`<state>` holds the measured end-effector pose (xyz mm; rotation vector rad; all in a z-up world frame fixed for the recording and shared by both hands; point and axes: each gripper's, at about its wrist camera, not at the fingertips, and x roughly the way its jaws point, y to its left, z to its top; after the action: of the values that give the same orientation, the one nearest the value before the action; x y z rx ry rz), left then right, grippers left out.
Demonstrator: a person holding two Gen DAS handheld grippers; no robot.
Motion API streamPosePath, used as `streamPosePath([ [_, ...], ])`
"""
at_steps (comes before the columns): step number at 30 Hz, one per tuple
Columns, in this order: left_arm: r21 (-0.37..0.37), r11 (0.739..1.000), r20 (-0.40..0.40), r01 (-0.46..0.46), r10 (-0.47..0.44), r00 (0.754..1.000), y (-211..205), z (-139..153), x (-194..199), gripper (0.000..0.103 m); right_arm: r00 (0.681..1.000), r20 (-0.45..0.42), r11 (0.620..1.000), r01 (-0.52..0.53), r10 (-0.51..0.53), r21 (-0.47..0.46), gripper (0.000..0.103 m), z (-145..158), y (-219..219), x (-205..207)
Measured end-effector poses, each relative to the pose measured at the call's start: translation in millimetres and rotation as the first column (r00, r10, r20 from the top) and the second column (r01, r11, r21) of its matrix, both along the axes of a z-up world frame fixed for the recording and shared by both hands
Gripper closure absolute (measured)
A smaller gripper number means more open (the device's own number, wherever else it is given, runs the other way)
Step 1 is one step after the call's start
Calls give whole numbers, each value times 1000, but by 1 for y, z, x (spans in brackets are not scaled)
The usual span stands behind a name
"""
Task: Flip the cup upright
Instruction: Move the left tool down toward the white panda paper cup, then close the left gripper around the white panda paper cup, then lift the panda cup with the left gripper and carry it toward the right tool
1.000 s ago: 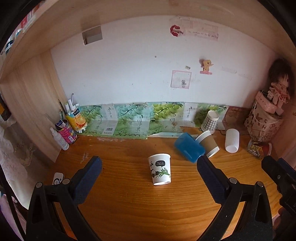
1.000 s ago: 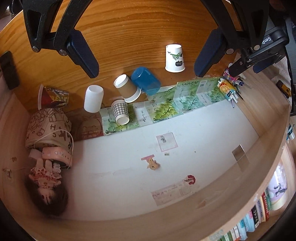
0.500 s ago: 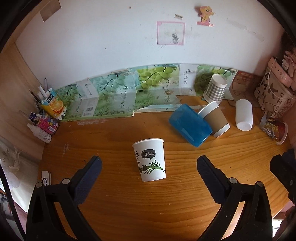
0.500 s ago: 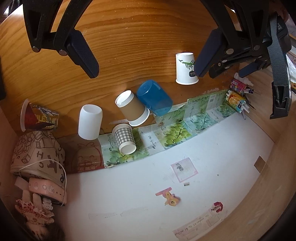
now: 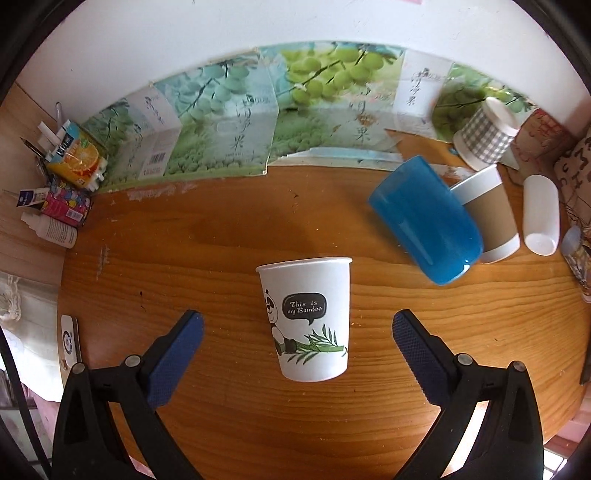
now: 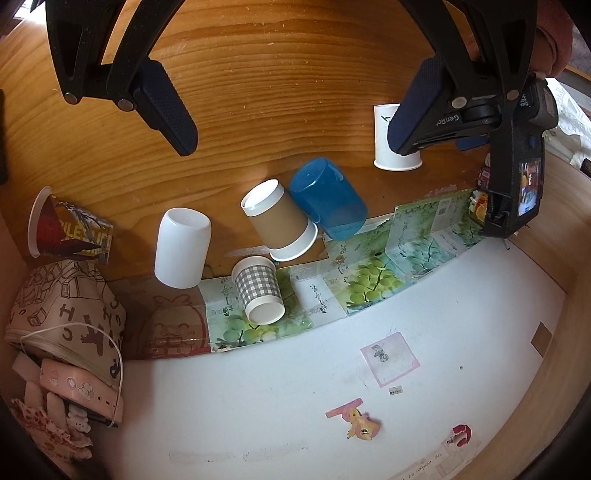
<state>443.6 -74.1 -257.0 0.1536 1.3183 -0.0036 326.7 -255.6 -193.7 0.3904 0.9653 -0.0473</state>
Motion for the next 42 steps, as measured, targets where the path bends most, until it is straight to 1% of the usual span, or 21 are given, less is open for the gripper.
streamPosePath([
  [2, 2, 1000, -22, -12, 13, 1000, 2, -6, 5, 1, 1000, -6, 1000, -2, 2, 6, 0, -3, -1, 2],
  [4, 3, 1000, -63, -30, 30, 998, 5, -14, 10, 2, 1000, -12, 1000, -3, 3, 12, 0, -5, -1, 4],
  [7, -13, 999, -118, -53, 51, 992, 8, -25, 16, 6, 1000, -17, 1000, -4, 4, 16, 0, -8, -2, 6],
  [10, -18, 997, -143, -70, 67, 988, 11, -32, 19, 11, 1000, -19, 1000, -6, 6, 17, 0, -11, -3, 9],
  [12, -14, 997, -159, -71, 68, 985, 12, -37, 20, 11, 1000, -22, 1000, -7, 7, 14, 0, -13, -3, 11],
  [15, -42, 997, -176, -71, 63, 982, 13, -40, 22, 14, 1000, -26, 1000, -11, 12, 9, 0, -15, -4, 12],
  [16, -49, 996, -179, -72, 63, 982, 13, -40, 22, 16, 1000, -27, 1000, -13, 13, 10, 0, -16, -4, 13],
  [17, -54, 996, -183, -73, 62, 981, 14, -41, 22, 21, 999, -29, 1000, -14, 15, 13, 0, -17, -4, 13],
  [20, -73, 993, -204, -89, 72, 976, 17, -44, 25, 29, 999, -36, 1000, -19, 20, 21, 0, -19, -5, 15],
  [22, -85, 992, -211, -98, 79, 974, 19, -45, 25, 32, 998, -43, 999, -35, 36, 27, 0, -21, -5, 16],
  [25, -78, 991, -207, -106, 88, 974, 19, -47, 23, 35, 998, -44, 998, -49, 51, 30, 0, -21, -4, 17],
  [34, -80, 993, -191, -91, 74, 979, 18, -41, 12, 36, 997, -40, 996, -67, 69, 52, 0, -19, -5, 14],
  [42, -68, 994, -190, -84, 69, 979, 9, -35, -19, 36, 998, -24, 997, -50, 51, 51, 0, -12, -11, -2],
])
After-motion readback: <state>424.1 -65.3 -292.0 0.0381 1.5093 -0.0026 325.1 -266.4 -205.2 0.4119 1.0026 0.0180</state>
